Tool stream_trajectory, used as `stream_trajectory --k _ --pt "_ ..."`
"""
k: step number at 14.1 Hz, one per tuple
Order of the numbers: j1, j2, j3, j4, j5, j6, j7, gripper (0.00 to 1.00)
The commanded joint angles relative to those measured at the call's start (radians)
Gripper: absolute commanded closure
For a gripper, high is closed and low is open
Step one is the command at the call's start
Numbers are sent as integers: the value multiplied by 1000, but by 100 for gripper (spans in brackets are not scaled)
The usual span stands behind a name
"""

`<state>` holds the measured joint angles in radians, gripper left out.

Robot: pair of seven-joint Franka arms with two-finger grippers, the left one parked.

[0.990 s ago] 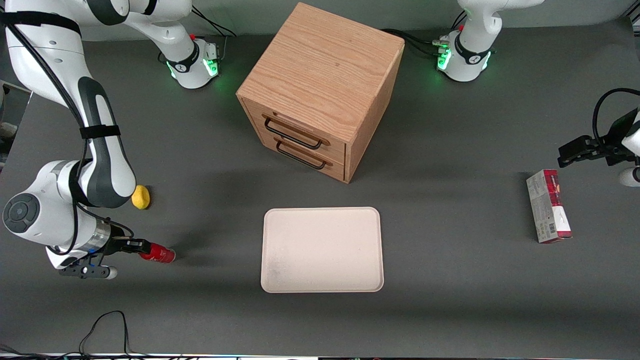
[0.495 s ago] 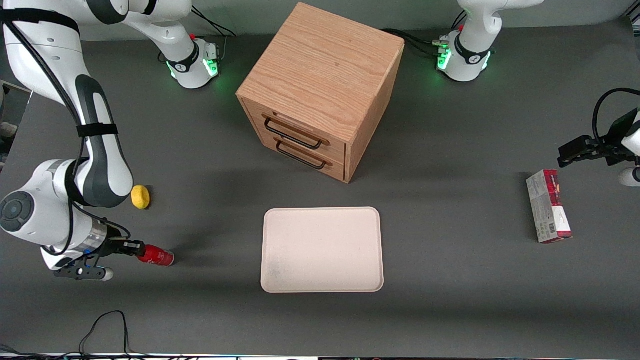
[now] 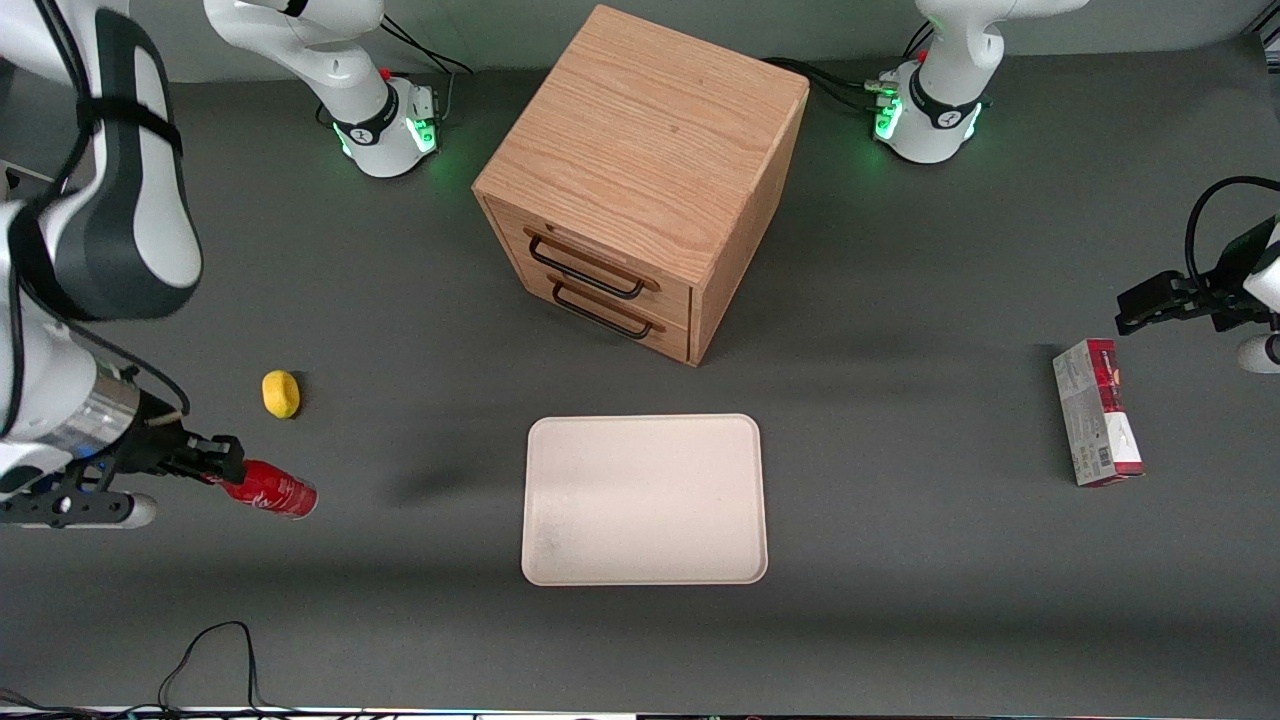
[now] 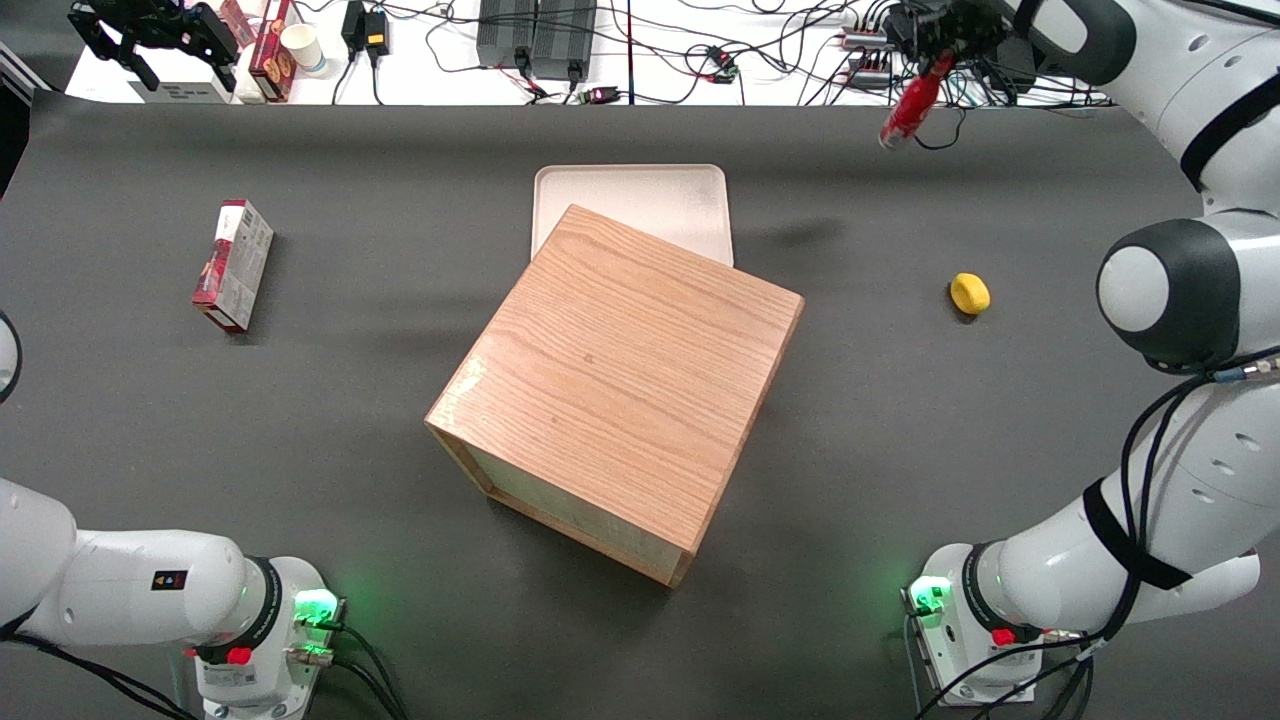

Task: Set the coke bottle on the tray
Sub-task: 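Lift the bottle and carry it with the right gripper onto the tray, then lower the bottle onto the tray and open the right gripper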

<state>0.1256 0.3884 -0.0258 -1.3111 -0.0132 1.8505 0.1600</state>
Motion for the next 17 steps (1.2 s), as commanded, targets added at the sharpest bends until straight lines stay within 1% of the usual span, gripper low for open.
stream_trajectory --k 1,3,4,5,7,9,13,17 --pt "22 55 137 101 -111 -24 211 100" --pt "52 104 207 143 -131 -16 368 100" --pt "65 134 233 171 -152 -8 427 100" --pt "78 164 259 203 -172 -4 447 100" --pt "103 208 264 234 -174 18 473 100" --pt "120 254 265 237 -174 77 481 100" --pt "138 385 264 236 -174 255 507 100" --pt "144 420 260 216 -172 318 509 100"
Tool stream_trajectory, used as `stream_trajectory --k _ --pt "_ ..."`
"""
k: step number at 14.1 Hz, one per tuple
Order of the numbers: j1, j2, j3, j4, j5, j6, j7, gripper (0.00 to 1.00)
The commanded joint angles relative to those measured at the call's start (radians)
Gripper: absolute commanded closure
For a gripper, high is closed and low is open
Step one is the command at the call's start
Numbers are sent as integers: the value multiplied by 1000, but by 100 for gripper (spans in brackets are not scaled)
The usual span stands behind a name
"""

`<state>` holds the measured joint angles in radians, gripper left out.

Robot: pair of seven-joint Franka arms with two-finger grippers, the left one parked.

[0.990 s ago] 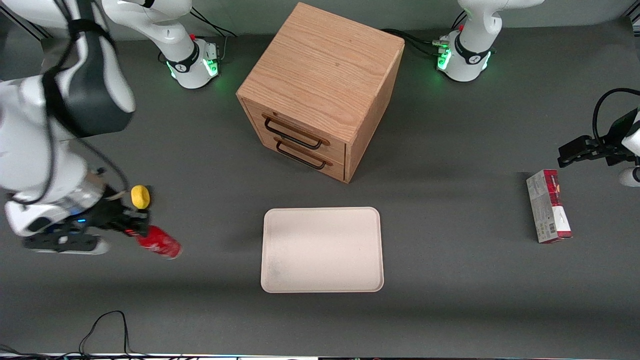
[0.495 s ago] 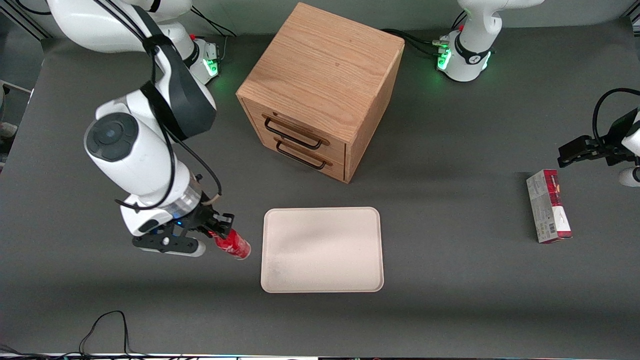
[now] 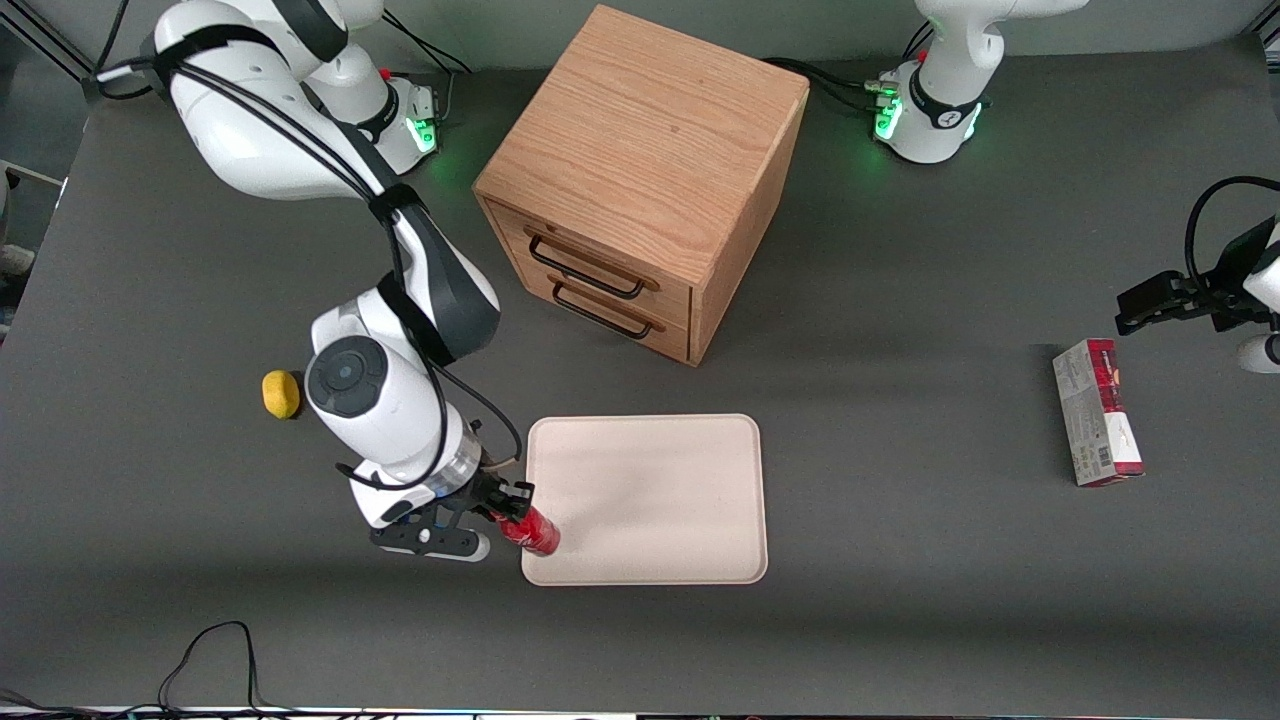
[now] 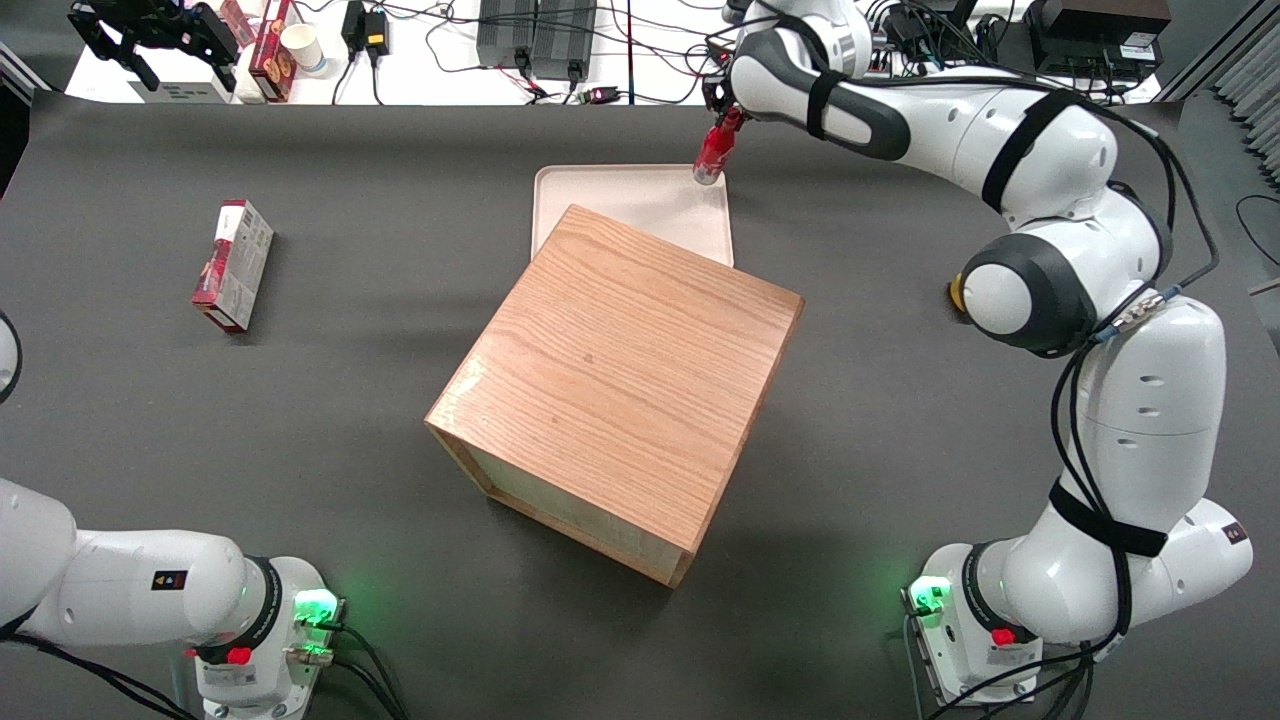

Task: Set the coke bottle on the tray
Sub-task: 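Lower the bottle onto the tray and open the right gripper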

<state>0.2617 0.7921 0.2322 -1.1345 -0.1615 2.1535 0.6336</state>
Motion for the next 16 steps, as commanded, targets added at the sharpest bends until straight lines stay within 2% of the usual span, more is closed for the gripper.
stream_trajectory --k 1,8,10,11,12,16 --pt "8 21 2 18 -24 41 35 100" --pt "7 26 -5 -50 -23 114 35 100" --pt "5 24 -7 -70 -23 126 37 42" --pt "5 22 -7 -83 -24 146 38 25" --pt "5 21 -7 -85 -26 167 38 0" --pt "-6 4 -7 -85 -20 170 41 0"
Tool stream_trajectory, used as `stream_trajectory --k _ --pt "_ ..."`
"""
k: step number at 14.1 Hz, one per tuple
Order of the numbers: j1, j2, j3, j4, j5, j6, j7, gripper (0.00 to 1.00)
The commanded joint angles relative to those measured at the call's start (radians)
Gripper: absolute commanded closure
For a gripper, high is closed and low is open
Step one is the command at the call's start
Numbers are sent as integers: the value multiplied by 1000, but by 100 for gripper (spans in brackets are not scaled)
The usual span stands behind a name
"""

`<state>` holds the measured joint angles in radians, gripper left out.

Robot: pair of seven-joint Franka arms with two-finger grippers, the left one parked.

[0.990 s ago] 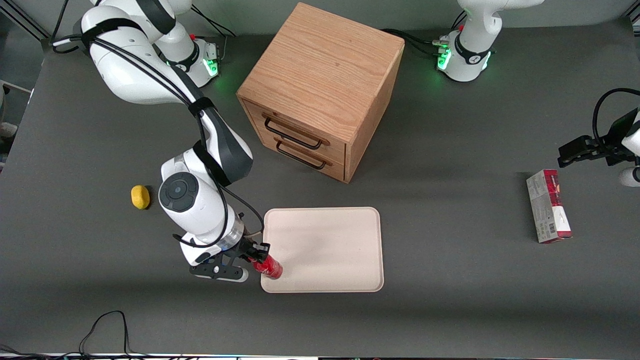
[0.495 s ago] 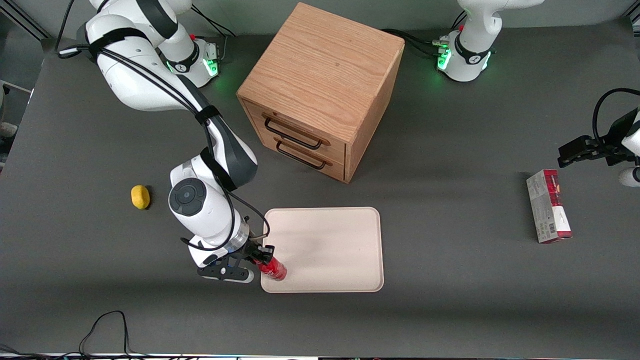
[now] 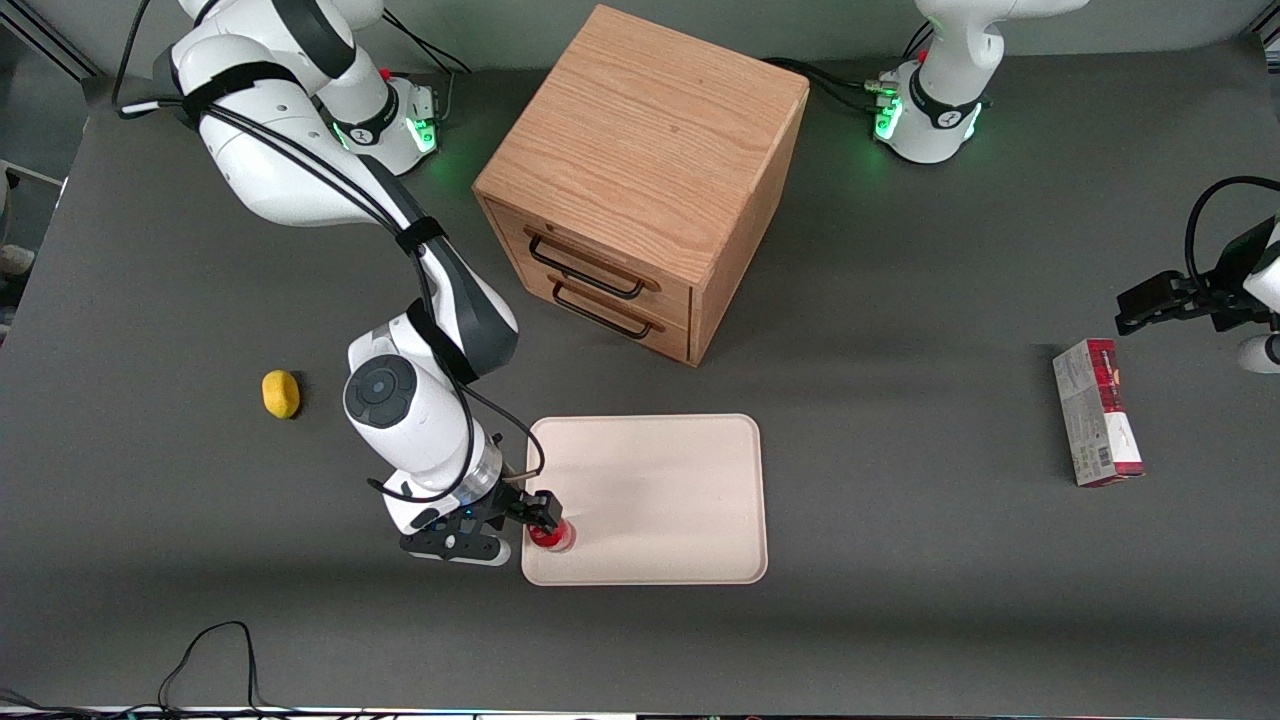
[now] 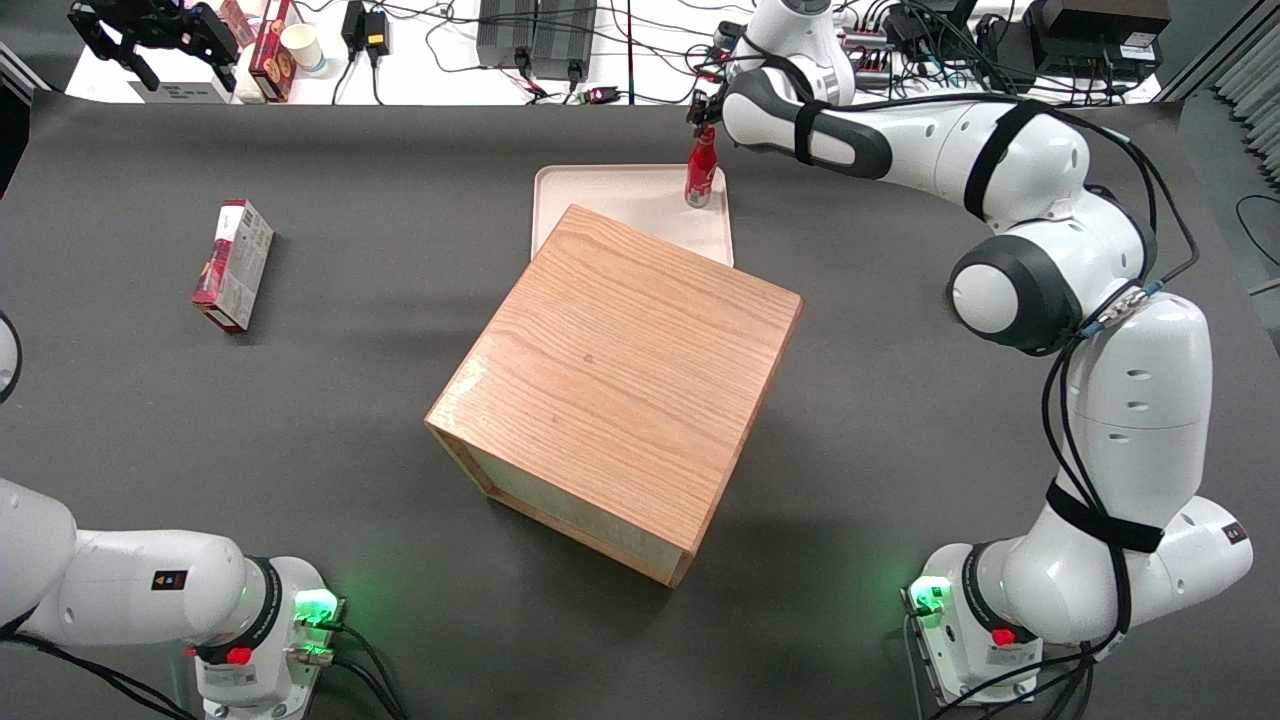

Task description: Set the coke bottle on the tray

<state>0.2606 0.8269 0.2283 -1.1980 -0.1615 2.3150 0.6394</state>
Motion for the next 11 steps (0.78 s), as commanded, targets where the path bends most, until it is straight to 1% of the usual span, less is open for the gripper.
stream_trajectory --k 1,2,4,5,7,8,9,11 --pt "-6 -44 -3 -23 -20 9 34 0" --pt "-9 -76 -3 -34 -16 1 26 0" --pt "-21 -206 -26 -159 -13 -57 -16 0" --pt "-20 -274 -56 -194 8 -115 -74 0" --pt "-20 -391 -119 -230 100 -282 -233 0" --pt "-20 -444 -159 -257 121 -343 -321 0" --pt "-29 -501 -181 -306 123 -376 -389 0" --pt "-78 -616 -198 -430 123 -407 -458 0"
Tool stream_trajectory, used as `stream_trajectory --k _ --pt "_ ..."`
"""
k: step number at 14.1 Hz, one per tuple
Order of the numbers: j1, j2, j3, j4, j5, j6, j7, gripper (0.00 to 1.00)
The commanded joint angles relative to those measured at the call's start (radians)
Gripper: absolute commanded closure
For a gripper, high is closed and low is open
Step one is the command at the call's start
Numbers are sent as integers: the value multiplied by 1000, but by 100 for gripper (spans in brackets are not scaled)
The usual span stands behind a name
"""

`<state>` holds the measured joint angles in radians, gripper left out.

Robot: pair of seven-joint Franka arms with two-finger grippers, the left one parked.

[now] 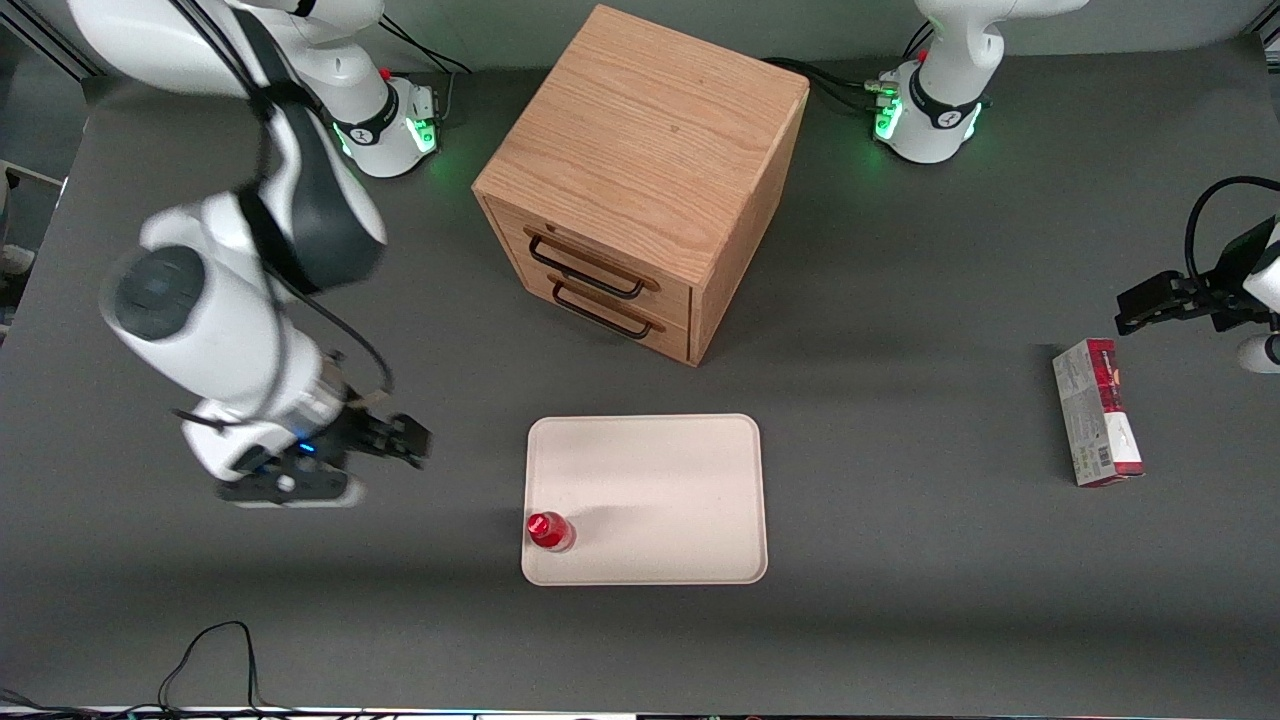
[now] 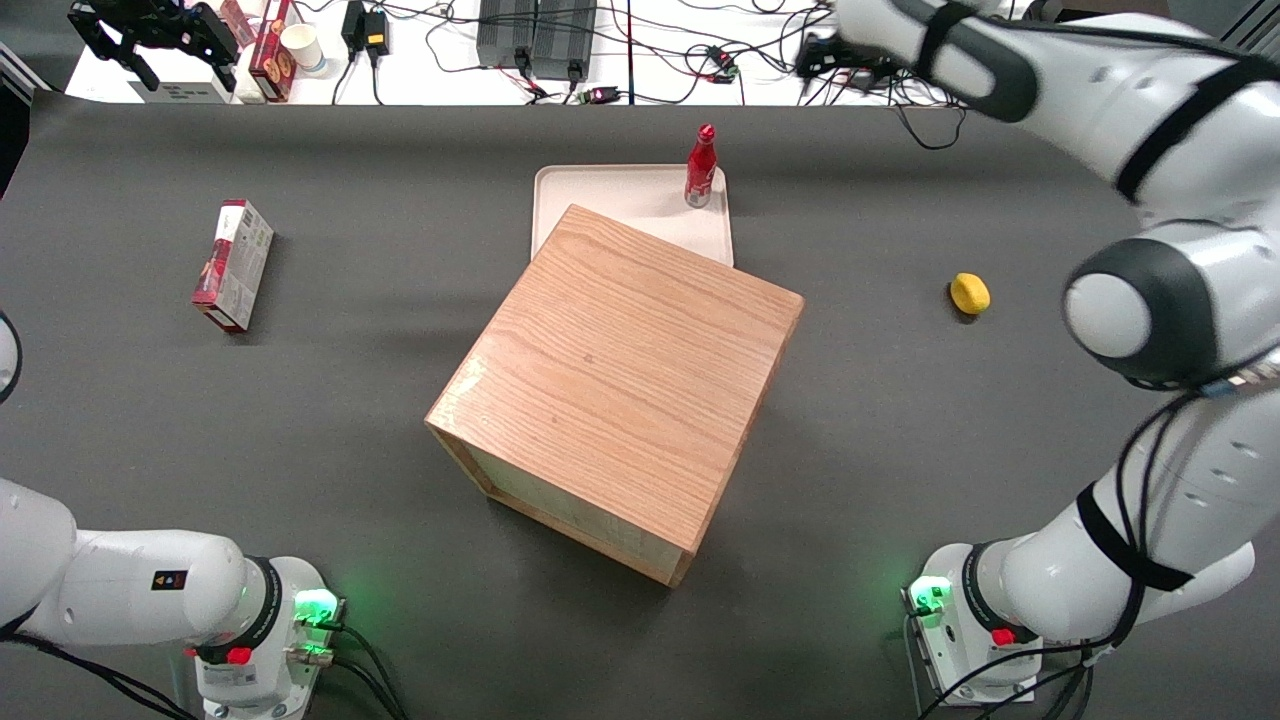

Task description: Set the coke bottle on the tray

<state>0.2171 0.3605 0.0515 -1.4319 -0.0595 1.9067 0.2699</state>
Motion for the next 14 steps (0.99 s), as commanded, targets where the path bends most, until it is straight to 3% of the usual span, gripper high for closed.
stream_trajectory --k 1,7,9,14 --pt "-45 -208 -39 -252 21 -18 -113 0" --pt "-84 -478 -179 -400 67 -171 -164 0" --pt "-84 -520 -214 -398 69 -227 -169 0" --pt "-87 -528 -210 -386 66 -256 -164 0"
